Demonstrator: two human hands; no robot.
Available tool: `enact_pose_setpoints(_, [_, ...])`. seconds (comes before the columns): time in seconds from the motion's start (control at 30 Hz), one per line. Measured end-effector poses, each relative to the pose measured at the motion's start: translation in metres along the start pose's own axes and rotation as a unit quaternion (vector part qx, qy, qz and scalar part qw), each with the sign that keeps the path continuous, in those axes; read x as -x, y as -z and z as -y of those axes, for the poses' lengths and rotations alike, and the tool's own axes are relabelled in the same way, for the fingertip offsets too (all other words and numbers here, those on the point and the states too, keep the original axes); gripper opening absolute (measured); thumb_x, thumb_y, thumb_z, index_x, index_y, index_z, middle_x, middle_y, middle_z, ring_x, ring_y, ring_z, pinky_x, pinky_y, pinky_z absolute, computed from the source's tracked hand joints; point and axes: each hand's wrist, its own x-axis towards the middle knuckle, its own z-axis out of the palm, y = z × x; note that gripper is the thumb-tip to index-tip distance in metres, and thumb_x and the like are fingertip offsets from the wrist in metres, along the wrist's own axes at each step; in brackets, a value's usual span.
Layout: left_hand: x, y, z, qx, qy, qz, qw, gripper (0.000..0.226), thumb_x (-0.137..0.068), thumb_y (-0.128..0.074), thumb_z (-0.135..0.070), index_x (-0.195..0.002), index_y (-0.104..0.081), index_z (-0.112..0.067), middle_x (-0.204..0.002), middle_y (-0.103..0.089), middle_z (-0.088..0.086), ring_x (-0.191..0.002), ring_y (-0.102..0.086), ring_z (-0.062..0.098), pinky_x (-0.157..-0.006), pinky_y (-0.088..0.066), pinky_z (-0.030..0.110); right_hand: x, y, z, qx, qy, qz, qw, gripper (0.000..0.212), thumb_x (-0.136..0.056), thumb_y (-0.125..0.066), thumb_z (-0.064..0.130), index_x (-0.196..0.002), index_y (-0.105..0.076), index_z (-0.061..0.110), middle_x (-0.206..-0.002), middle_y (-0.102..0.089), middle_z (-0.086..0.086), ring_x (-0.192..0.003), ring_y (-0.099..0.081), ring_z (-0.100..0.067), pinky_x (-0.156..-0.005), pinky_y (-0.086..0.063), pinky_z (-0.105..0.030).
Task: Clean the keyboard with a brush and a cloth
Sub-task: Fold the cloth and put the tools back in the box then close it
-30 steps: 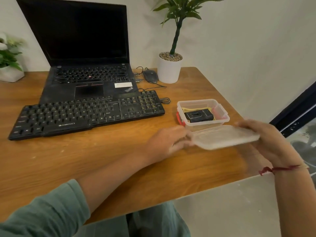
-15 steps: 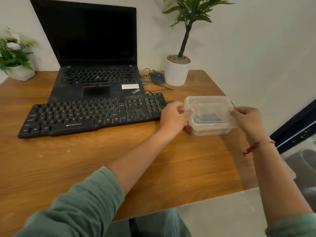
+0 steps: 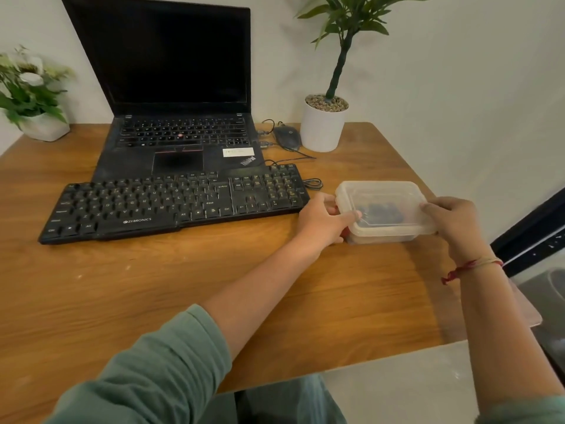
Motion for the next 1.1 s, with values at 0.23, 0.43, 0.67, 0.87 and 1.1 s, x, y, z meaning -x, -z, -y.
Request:
enact_pose_setpoints(0.23, [-0.001, -0.002, -0.001, 0.058, 0.048, 0.022, 0.997, 0.054, -0.084, -0.075, -0.028, -0.129, -0.053, -0.008, -0.116, -0.062, 0.005, -0.089, -0.063, 0.013, -0.059, -0.058, 0.023, 0.003, 0.006, 0.003, -0.152, -0.14, 0.083, 0.975, 0.012, -0.093, -0.057, 0.016, -0.082, -0.058, 0.014, -0.086, -0.055, -0.005, -0.076, -0.056, -0.016, -0.058, -0.054, -0.022])
enact_pose_setpoints(0.43, [0.0, -0.002, 0.002, 0.12, 0.116, 0.052, 0.985, 0.058, -0.085, -0.074, -0.031, -0.131, -0.044, -0.014, -0.11, -0.062, 0.007, -0.088, -0.064, 0.015, -0.063, -0.059, 0.023, -0.011, 0.008, -0.005, -0.169, -0.212, 0.136, 0.953, 0.021, -0.092, -0.06, 0.024, -0.106, -0.058, 0.008, -0.106, -0.057, -0.01, -0.096, -0.058, -0.024, -0.068, -0.058, -0.03])
enact_pose_setpoints(0.67, [-0.002, -0.007, 0.006, 0.079, 0.088, 0.003, 0.993, 0.043, -0.08, -0.078, -0.036, -0.112, -0.061, -0.013, -0.097, -0.065, 0.0, -0.066, -0.056, 0.01, -0.051, -0.048, 0.02, -0.007, -0.001, -0.004, -0.203, -0.196, 0.035, 0.959, 0.035, -0.084, -0.071, 0.02, -0.11, -0.058, 0.0, -0.103, -0.06, -0.011, -0.094, -0.06, -0.024, -0.059, -0.058, -0.028])
enact_pose_setpoints(0.87, [0.006, -0.018, 0.008, 0.009, -0.011, -0.033, 0.999, 0.018, -0.091, -0.066, -0.027, -0.099, -0.067, -0.012, -0.082, -0.066, 0.0, -0.063, -0.063, 0.014, -0.045, -0.049, 0.023, 0.004, -0.013, 0.001, -0.225, -0.16, 0.012, 0.961, 0.026, -0.091, -0.062, 0.021, -0.115, -0.056, 0.011, -0.092, -0.06, 0.001, -0.082, -0.059, -0.013, -0.057, -0.055, -0.021])
enact_pose_setpoints(1.1, [0.009, -0.028, 0.014, -0.1, -0.057, -0.062, 0.991, 0.03, -0.087, -0.052, -0.042, -0.095, -0.062, -0.014, -0.092, -0.066, 0.006, -0.081, -0.067, 0.027, -0.066, -0.059, 0.049, 0.005, -0.016, -0.003, -0.235, -0.132, -0.013, 0.963, 0.005, -0.091, -0.063, 0.02, -0.092, -0.062, 0.015, -0.09, -0.062, -0.003, -0.079, -0.062, -0.019, -0.049, -0.054, -0.021])
